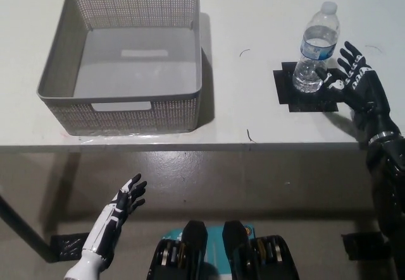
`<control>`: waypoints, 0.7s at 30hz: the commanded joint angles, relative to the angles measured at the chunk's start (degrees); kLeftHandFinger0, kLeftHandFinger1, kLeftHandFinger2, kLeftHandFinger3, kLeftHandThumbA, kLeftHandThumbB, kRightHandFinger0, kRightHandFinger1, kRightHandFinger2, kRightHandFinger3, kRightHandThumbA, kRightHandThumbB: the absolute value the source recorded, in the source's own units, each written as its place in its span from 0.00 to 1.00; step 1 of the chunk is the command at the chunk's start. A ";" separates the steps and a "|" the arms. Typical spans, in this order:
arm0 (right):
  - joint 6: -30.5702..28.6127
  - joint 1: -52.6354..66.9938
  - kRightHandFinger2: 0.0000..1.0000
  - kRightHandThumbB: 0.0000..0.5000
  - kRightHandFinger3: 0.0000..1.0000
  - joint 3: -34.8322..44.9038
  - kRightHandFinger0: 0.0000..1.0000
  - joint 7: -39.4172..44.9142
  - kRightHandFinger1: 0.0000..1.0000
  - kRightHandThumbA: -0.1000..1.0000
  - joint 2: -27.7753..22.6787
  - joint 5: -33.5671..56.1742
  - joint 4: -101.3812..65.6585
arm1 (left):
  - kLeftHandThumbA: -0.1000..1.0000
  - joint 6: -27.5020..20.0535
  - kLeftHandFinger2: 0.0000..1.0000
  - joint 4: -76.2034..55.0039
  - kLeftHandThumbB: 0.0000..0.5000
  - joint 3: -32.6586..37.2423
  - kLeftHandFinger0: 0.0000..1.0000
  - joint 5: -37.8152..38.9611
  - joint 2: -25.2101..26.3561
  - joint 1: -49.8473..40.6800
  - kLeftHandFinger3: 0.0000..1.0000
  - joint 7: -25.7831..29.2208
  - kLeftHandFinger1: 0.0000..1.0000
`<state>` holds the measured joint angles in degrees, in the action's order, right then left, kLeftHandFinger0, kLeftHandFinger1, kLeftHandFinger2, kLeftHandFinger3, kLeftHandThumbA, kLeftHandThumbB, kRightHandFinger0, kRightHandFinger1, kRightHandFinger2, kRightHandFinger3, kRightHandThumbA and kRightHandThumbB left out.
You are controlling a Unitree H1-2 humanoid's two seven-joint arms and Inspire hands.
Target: Use the right hand to pick up a water botttle and place it into a container on the left side
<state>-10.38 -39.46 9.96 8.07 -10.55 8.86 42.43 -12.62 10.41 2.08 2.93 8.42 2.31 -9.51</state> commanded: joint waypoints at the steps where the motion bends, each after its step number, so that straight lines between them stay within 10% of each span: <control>1: -4.37 -5.10 1.00 0.71 1.00 0.24 1.00 1.17 1.00 1.00 -0.03 1.65 2.72 | 1.00 -2.12 1.00 -1.15 0.30 0.03 1.00 1.15 0.54 0.25 1.00 -1.40 1.00; 6: -3.15 -7.26 1.00 0.99 1.00 -0.98 1.00 1.84 1.00 1.00 -0.33 0.61 6.46 | 1.00 -2.84 1.00 -0.68 0.31 -0.01 1.00 0.84 0.72 0.45 1.00 -1.59 1.00; 15: -3.49 -20.02 1.00 1.00 1.00 -7.02 1.00 -2.17 1.00 1.00 -0.17 -5.51 22.40 | 1.00 -3.65 1.00 -0.17 0.33 0.15 1.00 1.26 0.50 0.71 1.00 -2.21 1.00; 19: -1.04 -28.54 1.00 1.00 1.00 -7.82 1.00 -9.16 1.00 0.63 1.26 -6.74 33.34 | 1.00 -3.60 1.00 0.07 0.36 0.19 1.00 1.96 0.19 0.56 1.00 -2.74 1.00; 20: 1.18 -30.29 0.89 0.91 1.00 -9.26 0.80 -15.78 0.83 0.43 1.70 -9.00 35.28 | 1.00 -3.70 1.00 0.19 0.37 0.28 1.00 1.89 -0.03 0.54 1.00 -2.74 1.00; 21: 2.57 -31.58 0.38 0.51 0.45 -9.75 0.32 -20.73 0.35 0.14 2.25 -9.78 36.68 | 1.00 -3.60 1.00 0.13 0.39 0.32 1.00 1.99 -0.12 0.58 1.00 -2.79 1.00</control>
<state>-11.42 -60.47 2.87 4.13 -9.97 4.21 73.11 -13.42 10.97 2.10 3.85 8.39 2.42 -11.14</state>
